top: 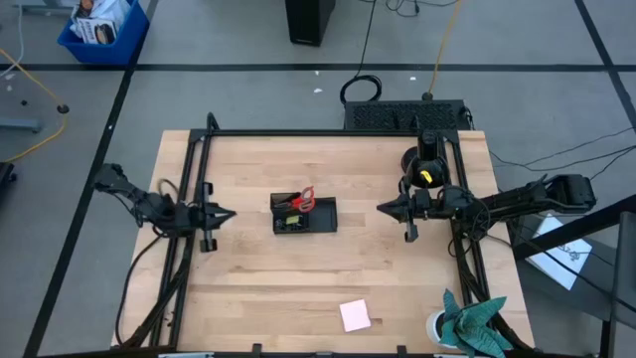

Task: Pick and place office supplies into organizer
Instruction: Put the pink sticky notes into the black desk organizer

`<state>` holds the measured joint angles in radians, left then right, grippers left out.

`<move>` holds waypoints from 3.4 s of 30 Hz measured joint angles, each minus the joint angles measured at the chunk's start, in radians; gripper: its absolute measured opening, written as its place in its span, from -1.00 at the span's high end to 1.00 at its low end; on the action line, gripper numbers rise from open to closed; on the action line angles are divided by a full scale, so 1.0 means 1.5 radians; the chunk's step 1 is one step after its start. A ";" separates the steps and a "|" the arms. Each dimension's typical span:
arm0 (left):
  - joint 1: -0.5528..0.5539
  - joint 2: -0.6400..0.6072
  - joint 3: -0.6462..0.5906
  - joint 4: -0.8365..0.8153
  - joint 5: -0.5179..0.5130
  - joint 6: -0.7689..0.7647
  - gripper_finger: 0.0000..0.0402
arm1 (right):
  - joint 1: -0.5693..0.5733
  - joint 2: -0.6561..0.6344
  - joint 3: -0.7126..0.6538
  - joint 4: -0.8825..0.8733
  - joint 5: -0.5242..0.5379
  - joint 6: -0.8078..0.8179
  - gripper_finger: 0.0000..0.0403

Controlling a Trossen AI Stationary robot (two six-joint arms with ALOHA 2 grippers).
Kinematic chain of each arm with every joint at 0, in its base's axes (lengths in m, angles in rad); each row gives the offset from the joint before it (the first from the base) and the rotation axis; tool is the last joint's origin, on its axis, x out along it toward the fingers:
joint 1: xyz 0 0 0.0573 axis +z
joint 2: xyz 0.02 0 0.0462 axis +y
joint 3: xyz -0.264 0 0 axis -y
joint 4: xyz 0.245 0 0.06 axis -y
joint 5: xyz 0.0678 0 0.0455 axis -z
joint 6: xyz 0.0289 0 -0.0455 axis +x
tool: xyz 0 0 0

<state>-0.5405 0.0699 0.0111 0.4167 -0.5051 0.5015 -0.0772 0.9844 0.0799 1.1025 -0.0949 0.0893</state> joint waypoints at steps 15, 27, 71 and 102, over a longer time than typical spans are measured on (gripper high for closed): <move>0.061 0.137 -0.001 -0.114 0.082 -0.141 1.00 | 0.044 0.055 0.009 -0.079 -0.025 -0.024 0.97; 0.073 0.242 0.000 -0.046 0.096 -0.165 0.98 | 0.079 0.131 0.106 -0.233 0.008 -0.101 0.70; -0.053 1.036 0.505 0.074 0.203 -0.401 0.97 | 0.660 0.522 0.594 -0.679 0.540 0.001 -0.04; -0.037 1.107 0.536 0.087 0.232 -0.460 0.92 | 0.617 0.565 0.762 -0.908 0.567 -0.018 -0.11</move>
<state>-0.5961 1.7306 0.8154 0.5466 -0.1566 -0.1880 0.8477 1.8322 1.2230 -0.2601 0.7559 0.0630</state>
